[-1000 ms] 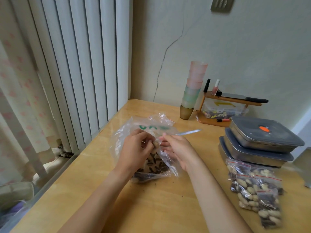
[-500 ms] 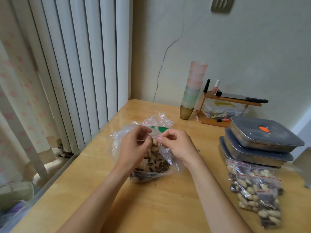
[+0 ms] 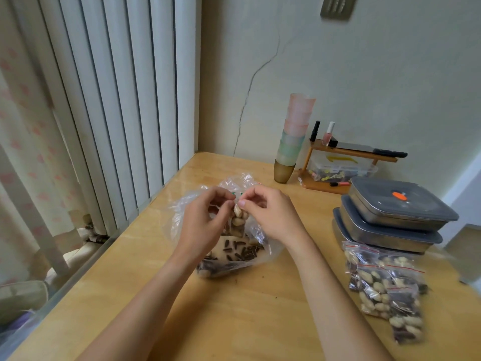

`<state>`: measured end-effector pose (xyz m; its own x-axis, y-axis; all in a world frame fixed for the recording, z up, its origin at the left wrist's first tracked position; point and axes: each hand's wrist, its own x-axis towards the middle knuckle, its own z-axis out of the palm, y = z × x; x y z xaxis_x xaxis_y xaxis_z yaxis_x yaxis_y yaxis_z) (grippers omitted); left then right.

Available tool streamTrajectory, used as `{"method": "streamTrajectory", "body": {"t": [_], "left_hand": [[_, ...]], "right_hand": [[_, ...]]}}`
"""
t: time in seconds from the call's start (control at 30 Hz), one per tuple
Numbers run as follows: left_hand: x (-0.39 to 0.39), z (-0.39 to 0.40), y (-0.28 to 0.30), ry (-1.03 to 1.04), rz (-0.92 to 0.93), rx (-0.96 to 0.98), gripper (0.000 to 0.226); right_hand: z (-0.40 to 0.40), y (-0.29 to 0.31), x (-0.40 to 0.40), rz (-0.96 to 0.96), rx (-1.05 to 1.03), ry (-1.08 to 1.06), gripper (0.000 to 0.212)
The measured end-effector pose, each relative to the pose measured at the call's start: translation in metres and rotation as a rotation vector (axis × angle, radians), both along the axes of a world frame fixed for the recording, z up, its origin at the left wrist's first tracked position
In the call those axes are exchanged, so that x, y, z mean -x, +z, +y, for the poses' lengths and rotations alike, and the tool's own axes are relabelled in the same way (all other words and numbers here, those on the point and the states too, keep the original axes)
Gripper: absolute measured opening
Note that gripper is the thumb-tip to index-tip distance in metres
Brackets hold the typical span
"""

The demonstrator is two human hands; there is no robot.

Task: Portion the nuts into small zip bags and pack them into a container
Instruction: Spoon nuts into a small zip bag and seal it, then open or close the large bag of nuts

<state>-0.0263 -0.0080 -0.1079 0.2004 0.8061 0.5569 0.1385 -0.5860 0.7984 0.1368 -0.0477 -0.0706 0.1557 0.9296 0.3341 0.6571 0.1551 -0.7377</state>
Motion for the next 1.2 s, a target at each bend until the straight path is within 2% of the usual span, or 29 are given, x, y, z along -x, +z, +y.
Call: {"method": "streamTrajectory", "body": {"t": [0.2,0.53,0.83,1.0,1.07,1.2], "left_hand": [[-0.010,-0.014,0.014,-0.043,-0.084,-0.037,0.007],[-0.062,-0.061,0.017,-0.177,0.095,0.007,0.010],[-0.157,-0.140,0.016,-0.351,-0.069,0.199,0.004],[-0.196,-0.166,0.011,-0.522,0.115,0.153,0.022],[-0.204,-0.166,0.000,-0.498,0.252,0.043,0.031],[-0.211,-0.161,-0.025,-0.383,0.609,-0.249,0.065]], "right_hand": [[-0.022,0.022,0.001,-0.171,-0.070,-0.112,0.012],[-0.091,0.018,-0.053,-0.244,0.045,-0.242,0.015],[-0.182,0.030,-0.126,-0.249,0.091,-0.448,0.017],[-0.225,0.022,-0.187,-0.299,0.139,-0.587,0.021],[-0.241,0.018,-0.210,-0.296,0.141,-0.642,0.022],[-0.250,-0.003,-0.236,-0.313,0.178,-0.740,0.025]]}}
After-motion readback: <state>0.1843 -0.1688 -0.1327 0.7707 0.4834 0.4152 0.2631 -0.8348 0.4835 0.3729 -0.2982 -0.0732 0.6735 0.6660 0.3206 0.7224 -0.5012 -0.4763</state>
